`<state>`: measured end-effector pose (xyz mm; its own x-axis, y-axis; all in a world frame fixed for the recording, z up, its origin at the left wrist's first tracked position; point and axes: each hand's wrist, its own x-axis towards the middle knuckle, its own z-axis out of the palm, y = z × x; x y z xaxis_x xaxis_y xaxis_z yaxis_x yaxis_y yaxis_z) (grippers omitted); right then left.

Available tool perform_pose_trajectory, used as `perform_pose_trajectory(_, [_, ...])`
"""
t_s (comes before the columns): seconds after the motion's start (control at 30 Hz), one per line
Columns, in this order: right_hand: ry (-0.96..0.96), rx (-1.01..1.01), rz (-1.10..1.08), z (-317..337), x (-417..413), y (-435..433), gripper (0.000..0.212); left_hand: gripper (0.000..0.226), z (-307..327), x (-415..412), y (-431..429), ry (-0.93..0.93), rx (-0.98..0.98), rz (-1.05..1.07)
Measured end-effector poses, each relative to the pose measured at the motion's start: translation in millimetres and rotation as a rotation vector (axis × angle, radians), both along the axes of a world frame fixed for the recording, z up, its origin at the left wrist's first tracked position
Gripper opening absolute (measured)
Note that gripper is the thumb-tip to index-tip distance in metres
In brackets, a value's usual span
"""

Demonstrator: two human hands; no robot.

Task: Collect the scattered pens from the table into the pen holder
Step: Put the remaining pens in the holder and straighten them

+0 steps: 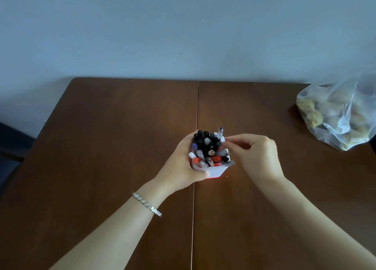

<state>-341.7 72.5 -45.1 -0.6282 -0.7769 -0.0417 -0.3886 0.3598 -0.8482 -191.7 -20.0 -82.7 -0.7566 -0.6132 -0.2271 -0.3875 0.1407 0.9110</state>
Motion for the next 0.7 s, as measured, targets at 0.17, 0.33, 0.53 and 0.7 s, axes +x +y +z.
perform_pose_trajectory(0.17, [-0.094,0.059,0.024,5,-5,-4,0.010,0.098,-1,-7,19,0.043,0.025,0.179])
perform_pose_trajectory(0.33, [-0.110,0.149,0.022,-3,-5,21,0.012,0.070,-3,-7,14,0.056,-0.006,0.200])
perform_pose_trajectory(0.53, [-0.056,0.368,0.125,-12,6,60,0.013,0.078,23,39,4,0.035,-0.061,0.283])
perform_pose_trajectory(0.7, [-0.015,0.481,0.197,-10,26,77,0.011,0.089,38,99,-13,-0.125,-0.100,0.266])
